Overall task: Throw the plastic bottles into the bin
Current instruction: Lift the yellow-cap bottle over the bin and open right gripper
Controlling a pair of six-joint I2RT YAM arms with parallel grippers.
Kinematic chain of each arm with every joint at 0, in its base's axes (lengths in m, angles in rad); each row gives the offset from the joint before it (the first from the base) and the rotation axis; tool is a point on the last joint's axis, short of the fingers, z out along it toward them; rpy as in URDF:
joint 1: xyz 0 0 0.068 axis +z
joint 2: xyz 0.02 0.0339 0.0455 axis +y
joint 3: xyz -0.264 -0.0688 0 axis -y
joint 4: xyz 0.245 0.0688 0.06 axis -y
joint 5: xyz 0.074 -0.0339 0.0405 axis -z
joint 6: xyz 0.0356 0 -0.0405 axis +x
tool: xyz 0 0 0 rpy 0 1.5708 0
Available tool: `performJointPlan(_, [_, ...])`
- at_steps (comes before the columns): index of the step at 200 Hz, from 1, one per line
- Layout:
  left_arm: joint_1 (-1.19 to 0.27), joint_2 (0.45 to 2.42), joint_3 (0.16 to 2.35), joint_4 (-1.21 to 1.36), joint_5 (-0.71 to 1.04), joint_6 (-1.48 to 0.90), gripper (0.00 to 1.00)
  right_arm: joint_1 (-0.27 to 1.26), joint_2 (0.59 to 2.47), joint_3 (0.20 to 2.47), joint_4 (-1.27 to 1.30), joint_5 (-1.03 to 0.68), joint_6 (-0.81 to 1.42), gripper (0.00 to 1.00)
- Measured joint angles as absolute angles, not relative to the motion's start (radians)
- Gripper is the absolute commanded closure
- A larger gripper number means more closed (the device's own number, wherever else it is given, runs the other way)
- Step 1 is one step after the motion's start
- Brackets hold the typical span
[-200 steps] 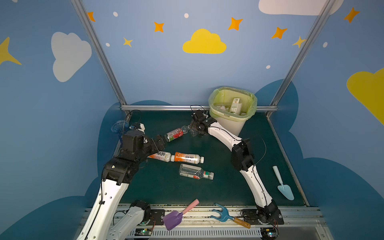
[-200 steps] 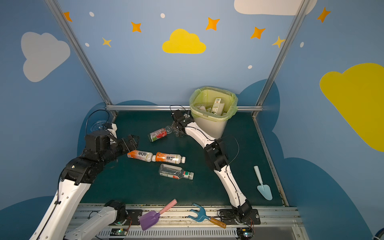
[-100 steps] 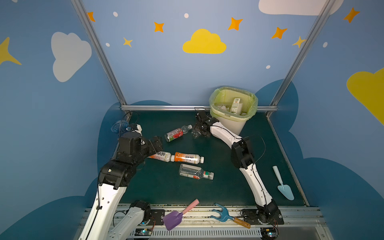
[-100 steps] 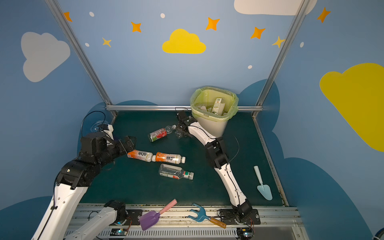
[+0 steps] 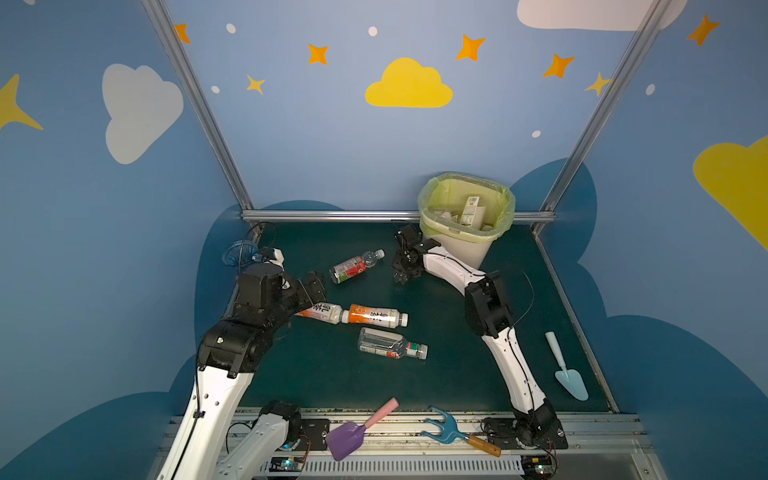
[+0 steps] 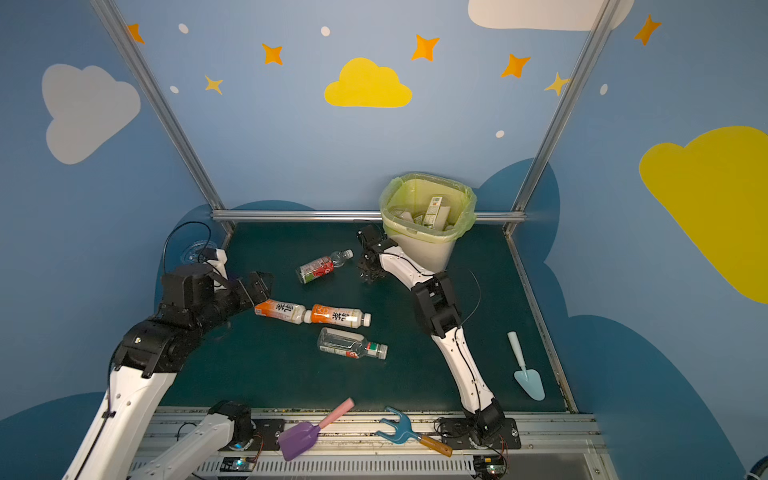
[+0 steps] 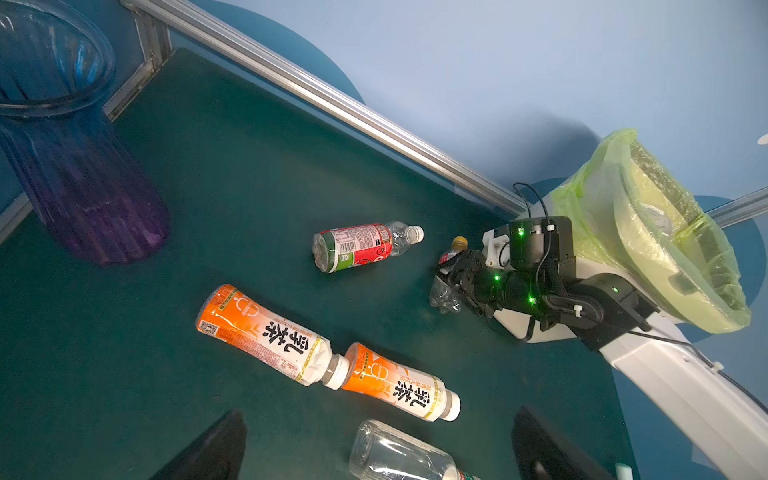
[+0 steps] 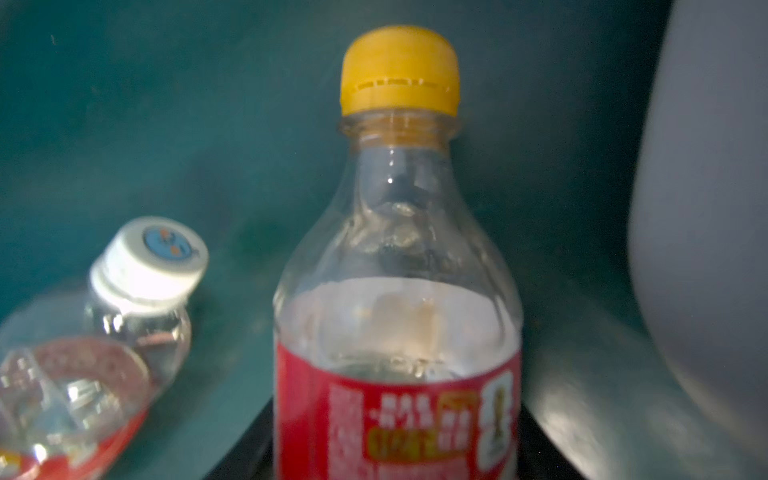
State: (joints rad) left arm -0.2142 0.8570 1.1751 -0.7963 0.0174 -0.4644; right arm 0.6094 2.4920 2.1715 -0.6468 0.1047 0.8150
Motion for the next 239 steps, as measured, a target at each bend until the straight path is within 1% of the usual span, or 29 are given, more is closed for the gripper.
performJointPlan(38, [-0.214,0.881,1.175,-0.787,0.034,-0.472,0.00,0.618,2.421,2.072,-0.621,0.049,0.760,0.48])
performJointPlan(72, [-0.214,0.892,1.174,-0.772,0.052,-0.480,0.00,0.645,2.314,2.019,-0.590,-0.028,0.690,0.48])
performJointPlan(119, [-0.214,0.913,1.172,-0.754,0.072,-0.488,0.00,0.685,2.057,1.917,-0.432,-0.302,0.578,0.48])
performJointPlan(138, [-0.214,0.928,1.172,-0.746,0.080,-0.488,0.00,0.673,1.955,1.925,-0.389,-0.362,0.527,0.48])
performJointPlan(156, [-0.214,0.947,1.172,-0.742,0.086,-0.488,0.00,0.643,1.881,1.995,-0.394,-0.354,0.463,0.49])
performJointPlan(184, [-0.214,0.985,1.179,-0.738,0.096,-0.486,0.00,0.570,1.834,2.199,-0.451,-0.207,0.344,0.50])
performJointPlan(189, [-0.214,0.993,1.182,-0.737,0.100,-0.486,0.00,0.554,1.834,2.237,-0.465,-0.177,0.327,0.48])
performJointPlan(191, [-0.214,0.995,1.183,-0.736,0.101,-0.486,0.00,0.548,1.835,2.252,-0.471,-0.169,0.319,0.46])
performJointPlan(194, [-0.214,1.000,1.185,-0.736,0.102,-0.485,0.00,0.539,1.839,2.273,-0.479,-0.152,0.310,0.42])
performJointPlan(204, [-0.214,1.009,1.192,-0.734,0.108,-0.483,0.00,0.501,1.870,2.379,-0.531,-0.103,0.279,0.23])
performJointPlan(213, [-0.214,1.015,1.197,-0.727,0.115,-0.482,0.00,0.471,1.922,2.493,-0.582,-0.065,0.260,0.13])
performJointPlan(220, [-0.214,1.018,1.200,-0.723,0.121,-0.480,0.00,0.450,1.975,2.592,-0.628,-0.042,0.243,0.10])
performJointPlan(230, [-0.214,1.022,1.207,-0.722,0.123,-0.479,0.00,0.419,2.057,2.734,-0.704,-0.014,0.228,0.10])
performJointPlan(239, [-0.214,1.023,1.215,-0.722,0.123,-0.477,0.00,0.400,2.105,2.794,-0.756,-0.003,0.221,0.10])
